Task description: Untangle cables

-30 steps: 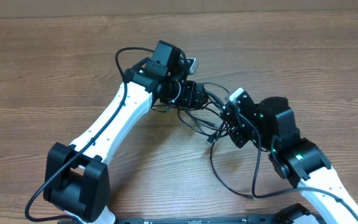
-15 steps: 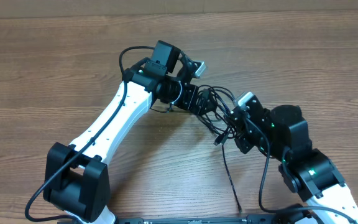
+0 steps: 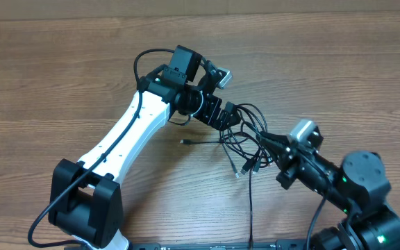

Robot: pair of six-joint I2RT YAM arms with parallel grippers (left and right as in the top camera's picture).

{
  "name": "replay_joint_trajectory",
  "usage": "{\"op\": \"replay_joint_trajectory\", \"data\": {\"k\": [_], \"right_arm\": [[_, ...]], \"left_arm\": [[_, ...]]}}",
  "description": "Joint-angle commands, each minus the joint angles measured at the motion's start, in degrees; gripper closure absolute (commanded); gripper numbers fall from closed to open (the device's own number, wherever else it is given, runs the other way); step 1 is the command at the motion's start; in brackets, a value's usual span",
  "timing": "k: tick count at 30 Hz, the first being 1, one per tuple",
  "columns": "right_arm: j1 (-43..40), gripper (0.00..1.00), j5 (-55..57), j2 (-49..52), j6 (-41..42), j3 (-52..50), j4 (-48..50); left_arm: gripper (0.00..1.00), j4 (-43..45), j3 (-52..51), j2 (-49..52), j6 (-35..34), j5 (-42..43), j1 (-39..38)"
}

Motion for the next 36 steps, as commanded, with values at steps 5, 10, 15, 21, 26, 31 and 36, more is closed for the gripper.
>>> {"op": "replay_joint_trajectory", "data": {"k": [5, 10, 15, 21, 26, 31, 36], "right_arm": [[0.2, 0.96, -1.4, -2.2, 5.6, 1.3, 5.2], [0.2, 0.96, -1.4, -2.2, 9.5, 1.3, 9.6], [0.2, 0.96, -1.4, -2.2, 13.2, 1.3, 14.9], [0.2, 0.96, -0.1, -2.2, 15.1, 1.3, 20.8], [0.2, 0.96, 7.2, -2.2, 16.8, 1.3, 20.9], [0.2, 0.96, 22.8, -2.2, 19.2, 1.3, 15.1], [0.2, 0.96, 42.8, -2.2, 24.6, 1.3, 4.4]], "left_arm": [[0.0, -0.1, 0.0, 0.5, 1.1, -7.7, -0.2], [0.16, -0.7, 0.0, 0.5, 1.1, -12.2, -0.2], [0.34, -1.8, 0.0, 0.5, 1.1, -16.6, -0.2], [0.73, -3.0, 0.0, 0.5, 1.1, -19.5, -0.2], [0.95, -3.2, 0.0, 0.5, 1.1, -19.6, -0.2], [0.95, -3.2, 0.0, 0.5, 1.1, -19.6, 0.2], [0.95, -3.7, 0.0, 0.5, 1.0, -19.6, 1.5]]}}
